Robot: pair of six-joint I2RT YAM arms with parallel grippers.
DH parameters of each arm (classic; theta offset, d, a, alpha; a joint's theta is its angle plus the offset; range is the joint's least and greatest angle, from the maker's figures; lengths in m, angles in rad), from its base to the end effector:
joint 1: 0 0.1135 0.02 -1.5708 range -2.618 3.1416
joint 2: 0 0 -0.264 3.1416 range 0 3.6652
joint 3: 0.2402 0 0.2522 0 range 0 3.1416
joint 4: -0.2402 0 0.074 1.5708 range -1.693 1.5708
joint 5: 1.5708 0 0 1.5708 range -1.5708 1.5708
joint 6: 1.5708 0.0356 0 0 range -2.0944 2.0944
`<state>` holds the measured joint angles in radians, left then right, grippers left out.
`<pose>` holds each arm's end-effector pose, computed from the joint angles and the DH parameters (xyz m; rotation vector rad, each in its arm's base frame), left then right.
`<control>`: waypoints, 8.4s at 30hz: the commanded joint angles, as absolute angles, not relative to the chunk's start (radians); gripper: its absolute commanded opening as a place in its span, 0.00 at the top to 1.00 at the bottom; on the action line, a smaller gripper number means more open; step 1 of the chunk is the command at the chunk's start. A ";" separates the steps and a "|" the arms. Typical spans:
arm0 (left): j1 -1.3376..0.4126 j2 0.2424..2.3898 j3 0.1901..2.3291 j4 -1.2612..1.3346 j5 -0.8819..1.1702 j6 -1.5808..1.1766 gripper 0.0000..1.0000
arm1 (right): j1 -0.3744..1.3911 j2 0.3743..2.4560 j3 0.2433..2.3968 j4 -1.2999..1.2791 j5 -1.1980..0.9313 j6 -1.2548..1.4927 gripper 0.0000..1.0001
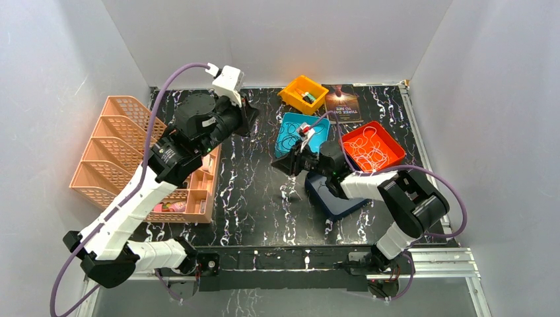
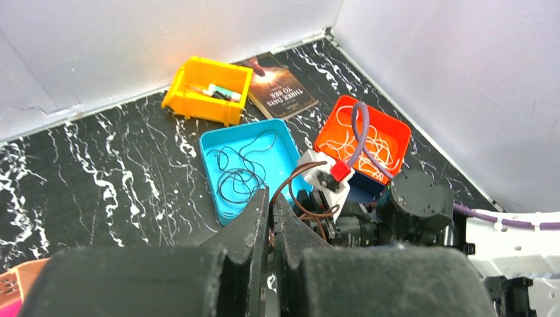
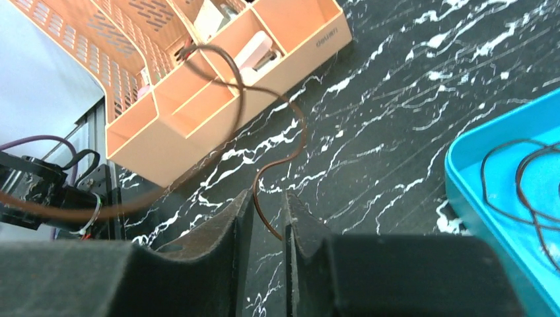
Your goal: Untangle the cables
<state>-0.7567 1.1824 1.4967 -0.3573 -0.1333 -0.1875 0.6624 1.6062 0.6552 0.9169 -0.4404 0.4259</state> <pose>0.1804 -0.1638 0.4859 0.3611 1.6091 -0.6191 0.2482 0.2128 0.2092 -0.5650 1.6426 1.1746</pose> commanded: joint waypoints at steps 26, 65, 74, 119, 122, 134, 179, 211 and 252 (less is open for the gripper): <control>-0.761 1.242 1.669 -0.291 -0.327 -0.040 1.00 | 0.719 1.379 0.371 0.765 -0.423 0.347 0.86; -0.761 1.253 1.614 -0.273 -0.457 -0.034 1.00 | 0.732 0.940 0.425 0.332 -0.270 0.189 0.80; -0.761 1.257 1.612 -0.270 -0.456 -0.037 1.00 | 0.732 0.848 0.436 0.267 -0.197 0.161 0.60; -0.761 1.327 1.636 -0.271 -0.366 -0.044 1.00 | 0.638 0.959 0.795 -0.256 0.394 0.288 0.34; -0.761 1.344 1.642 -0.272 -0.349 -0.044 1.00 | 0.532 0.982 0.798 -0.261 0.232 0.327 0.35; -0.761 1.464 1.724 -0.273 -0.257 -0.033 1.00 | 0.252 0.877 0.727 -0.208 -0.095 0.390 0.33; -0.740 1.943 2.037 -0.222 -0.167 0.033 1.00 | 0.251 0.697 0.654 -0.259 -0.123 0.374 0.28; -0.641 2.258 2.027 -0.365 0.121 -0.135 1.00 | 0.251 0.694 0.642 -0.269 -0.095 0.361 0.28; -0.642 1.752 1.685 -0.252 -0.082 -0.115 0.20 | 0.251 0.660 0.719 -0.252 0.007 0.313 0.19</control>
